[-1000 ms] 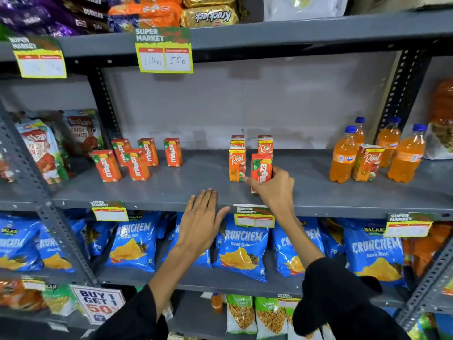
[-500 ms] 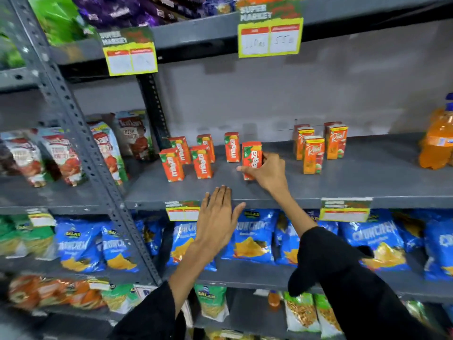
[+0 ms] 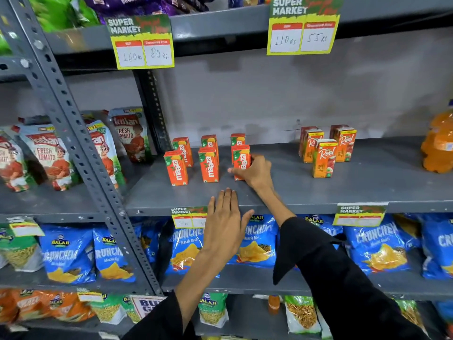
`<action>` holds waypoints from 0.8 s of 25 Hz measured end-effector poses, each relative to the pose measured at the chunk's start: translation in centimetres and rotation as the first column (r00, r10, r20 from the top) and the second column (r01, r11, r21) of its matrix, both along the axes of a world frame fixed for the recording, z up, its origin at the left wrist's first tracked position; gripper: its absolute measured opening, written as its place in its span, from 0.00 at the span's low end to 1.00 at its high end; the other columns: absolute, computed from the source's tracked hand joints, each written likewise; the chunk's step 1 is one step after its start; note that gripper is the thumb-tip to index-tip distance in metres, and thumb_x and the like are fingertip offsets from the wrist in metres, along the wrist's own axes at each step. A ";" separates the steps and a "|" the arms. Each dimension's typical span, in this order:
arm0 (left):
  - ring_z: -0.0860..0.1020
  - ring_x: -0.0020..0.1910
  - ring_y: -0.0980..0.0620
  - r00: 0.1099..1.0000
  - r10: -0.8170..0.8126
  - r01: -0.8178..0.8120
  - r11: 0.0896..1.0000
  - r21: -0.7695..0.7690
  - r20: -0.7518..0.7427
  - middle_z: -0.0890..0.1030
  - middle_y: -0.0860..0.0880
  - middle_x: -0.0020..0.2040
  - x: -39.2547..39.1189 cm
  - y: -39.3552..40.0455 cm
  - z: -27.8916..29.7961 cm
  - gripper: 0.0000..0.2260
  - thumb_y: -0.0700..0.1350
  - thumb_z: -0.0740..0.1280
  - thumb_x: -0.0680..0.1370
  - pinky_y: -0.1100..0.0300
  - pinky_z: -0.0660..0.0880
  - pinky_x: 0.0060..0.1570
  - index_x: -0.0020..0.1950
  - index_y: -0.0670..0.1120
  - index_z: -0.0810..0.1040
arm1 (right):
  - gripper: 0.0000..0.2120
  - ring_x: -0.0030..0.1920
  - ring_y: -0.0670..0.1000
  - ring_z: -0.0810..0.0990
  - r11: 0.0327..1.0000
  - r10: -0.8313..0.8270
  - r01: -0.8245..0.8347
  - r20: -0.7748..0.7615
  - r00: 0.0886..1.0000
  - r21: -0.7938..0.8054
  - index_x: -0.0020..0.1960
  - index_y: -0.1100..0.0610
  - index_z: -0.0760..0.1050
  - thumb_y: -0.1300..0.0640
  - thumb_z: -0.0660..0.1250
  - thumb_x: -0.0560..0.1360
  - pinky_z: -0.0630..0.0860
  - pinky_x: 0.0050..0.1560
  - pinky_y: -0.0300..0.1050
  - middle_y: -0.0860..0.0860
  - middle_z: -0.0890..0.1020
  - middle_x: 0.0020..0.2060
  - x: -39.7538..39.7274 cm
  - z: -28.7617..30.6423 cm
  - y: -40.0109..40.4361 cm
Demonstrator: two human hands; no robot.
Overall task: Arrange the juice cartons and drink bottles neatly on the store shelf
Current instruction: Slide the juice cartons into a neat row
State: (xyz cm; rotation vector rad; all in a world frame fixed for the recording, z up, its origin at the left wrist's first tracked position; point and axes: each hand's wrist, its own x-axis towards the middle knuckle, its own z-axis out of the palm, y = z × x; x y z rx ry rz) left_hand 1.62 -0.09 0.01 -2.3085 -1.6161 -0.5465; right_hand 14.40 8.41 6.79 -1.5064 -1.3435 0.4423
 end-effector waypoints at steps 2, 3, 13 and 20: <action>0.68 0.74 0.42 1.000 0.008 -0.008 1.000 0.004 0.004 0.71 0.40 0.74 0.1 0.0 -0.1 0.34 0.62 0.44 0.82 0.43 0.64 0.74 0.75 0.39 0.66 | 0.20 0.41 0.48 0.83 1.000 0.008 -0.008 -0.003 1.000 0.007 0.49 0.58 0.80 0.49 0.81 0.64 0.80 0.47 0.42 0.55 0.86 0.45 0.0 -0.2 0.0; 0.68 0.74 0.42 1.000 0.012 -0.012 1.000 0.003 0.001 0.71 0.40 0.74 0.1 0.0 -0.1 0.33 0.62 0.45 0.82 0.43 0.64 0.74 0.75 0.39 0.66 | 0.21 0.42 0.49 0.83 1.000 0.013 -0.013 -0.006 1.000 0.008 0.51 0.58 0.80 0.49 0.81 0.64 0.80 0.47 0.42 0.55 0.86 0.46 0.0 -0.3 0.0; 0.68 0.74 0.42 0.999 -0.004 0.003 1.000 0.027 0.046 0.72 0.41 0.74 2.1 -1.2 0.6 0.36 0.64 0.39 0.82 0.43 0.60 0.76 0.75 0.39 0.66 | 0.41 0.65 0.52 0.76 0.995 0.010 -0.002 -0.081 0.997 0.099 0.71 0.61 0.69 0.38 0.75 0.68 0.73 0.58 0.38 0.56 0.80 0.62 3.7 0.4 -5.0; 0.68 0.74 0.42 0.981 -0.135 0.131 0.991 0.035 0.140 0.72 0.40 0.74 16.1 -4.9 1.7 0.35 0.63 0.45 0.82 0.45 0.61 0.76 0.74 0.38 0.67 | 0.19 0.45 0.43 0.84 0.950 -0.112 0.152 -0.158 0.981 0.273 0.58 0.57 0.80 0.45 0.72 0.74 0.81 0.52 0.41 0.48 0.84 0.41 20.0 0.0 -11.9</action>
